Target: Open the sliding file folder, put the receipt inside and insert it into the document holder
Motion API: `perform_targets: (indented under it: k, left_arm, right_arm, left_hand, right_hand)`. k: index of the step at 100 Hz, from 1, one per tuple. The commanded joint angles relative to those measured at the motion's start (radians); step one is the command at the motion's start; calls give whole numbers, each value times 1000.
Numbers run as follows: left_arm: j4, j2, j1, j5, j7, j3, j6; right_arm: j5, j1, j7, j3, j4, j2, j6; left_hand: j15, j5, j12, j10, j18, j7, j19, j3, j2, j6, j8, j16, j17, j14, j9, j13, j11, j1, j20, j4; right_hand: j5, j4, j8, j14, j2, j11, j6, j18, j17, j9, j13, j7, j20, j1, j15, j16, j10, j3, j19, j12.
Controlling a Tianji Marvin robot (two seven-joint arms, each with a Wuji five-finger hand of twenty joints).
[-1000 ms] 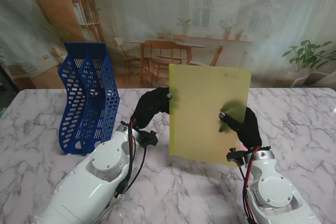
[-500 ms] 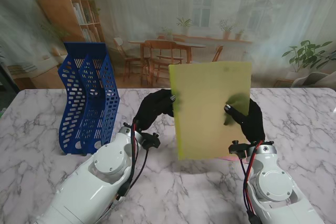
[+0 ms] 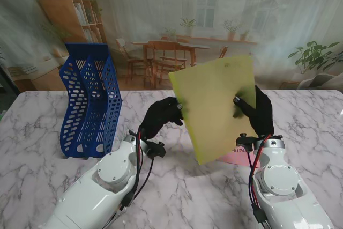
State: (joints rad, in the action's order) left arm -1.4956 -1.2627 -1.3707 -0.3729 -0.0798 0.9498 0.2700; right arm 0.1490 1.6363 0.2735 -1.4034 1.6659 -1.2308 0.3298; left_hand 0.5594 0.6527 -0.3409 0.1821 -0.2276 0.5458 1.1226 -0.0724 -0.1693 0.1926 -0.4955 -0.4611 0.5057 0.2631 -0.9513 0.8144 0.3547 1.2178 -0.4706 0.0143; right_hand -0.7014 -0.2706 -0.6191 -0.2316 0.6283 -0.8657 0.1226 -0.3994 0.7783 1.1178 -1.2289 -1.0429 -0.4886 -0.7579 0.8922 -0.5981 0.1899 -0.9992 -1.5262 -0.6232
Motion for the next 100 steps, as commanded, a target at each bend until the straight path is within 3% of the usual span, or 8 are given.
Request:
perform_targets:
  k: [1,100]
  left_arm:
    - [7,-2,-9,-2,25,-14,0]
    - [49,-12,1,-15,44,-80,21]
  right_arm:
    - [6,-10,5,-1,10,-9,7]
    - [31,-38,14,-13,28,-13,-4]
  left_hand:
    - [31,85,-12,-18,53,125,44,-60,-16,-92,-17,-10,23,13,-28,18,9,73,-3,-25]
    - [31,80,-3,-16,50,117,49,-62,-11,-87,-10,-10,12,15,-19,10,12,73,-4,-23]
  right_hand:
    - [-37,32,-47,45,-61,-37,109,25,30,15,-74,-88,-9,-74,133,-9,-2,-89,-30,-12]
    - [-42,31,-44,48,-56,-31,102,15,53,31,-75,-88,-3,-75,152,-20,4,-92,-23,-16]
